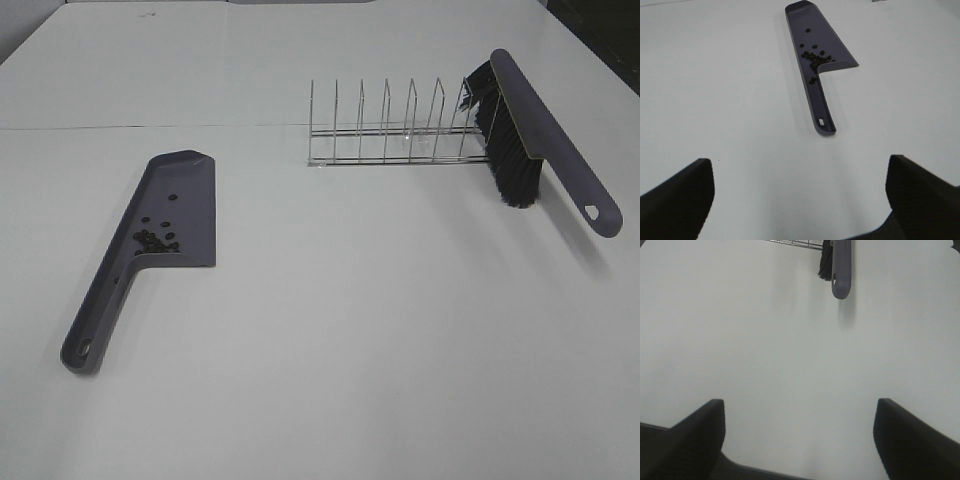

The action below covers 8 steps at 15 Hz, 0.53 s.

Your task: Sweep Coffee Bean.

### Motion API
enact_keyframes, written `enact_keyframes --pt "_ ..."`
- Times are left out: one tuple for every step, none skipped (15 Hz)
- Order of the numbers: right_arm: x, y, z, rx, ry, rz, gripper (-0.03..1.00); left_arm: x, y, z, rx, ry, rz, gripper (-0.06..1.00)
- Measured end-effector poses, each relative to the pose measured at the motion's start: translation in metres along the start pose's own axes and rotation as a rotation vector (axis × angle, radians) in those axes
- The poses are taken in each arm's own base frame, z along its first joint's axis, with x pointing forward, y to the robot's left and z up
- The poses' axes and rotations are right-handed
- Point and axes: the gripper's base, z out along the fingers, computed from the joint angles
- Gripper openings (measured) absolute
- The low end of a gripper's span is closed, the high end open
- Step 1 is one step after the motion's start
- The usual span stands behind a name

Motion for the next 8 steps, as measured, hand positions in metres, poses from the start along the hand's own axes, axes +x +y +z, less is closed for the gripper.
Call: enact_keyframes --pt "0.000 0.000 0.000 0.000 -0.001 0.000 0.77 0.001 0.000 -0.003 0.001 -0.028 0.004 0.84" --pt "0.000 0.000 0.000 0.000 -0.001 0.000 0.77 0.003 0.000 -0.005 0.002 -0.045 0.003 0.84" --pt "0.000 0.000 0.000 0.000 -0.001 0.000 0.77 0.006 0.000 -0.010 0.004 -0.082 0.003 0.84" --pt "0.000 0.000 0.000 0.000 -0.001 0.000 0.77 0.010 0.001 -0.016 0.006 -0.130 0.004 0.84" --pt "0.000 0.000 0.000 0.000 -0.001 0.000 0.77 0.013 0.001 -0.020 0.008 -0.162 0.004 0.84" --pt "0.000 0.000 0.000 0.000 -0.001 0.000 0.77 0.013 0.001 -0.020 0.008 -0.162 0.005 0.84" --pt "0.000 0.000 0.000 0.000 -0.001 0.000 0.77 0.013 0.001 -0.020 0.008 -0.162 0.005 0.84" --pt "0.000 0.000 0.000 0.000 -0.001 0.000 0.77 0.013 0.001 -0.020 0.008 -0.163 0.006 0.84"
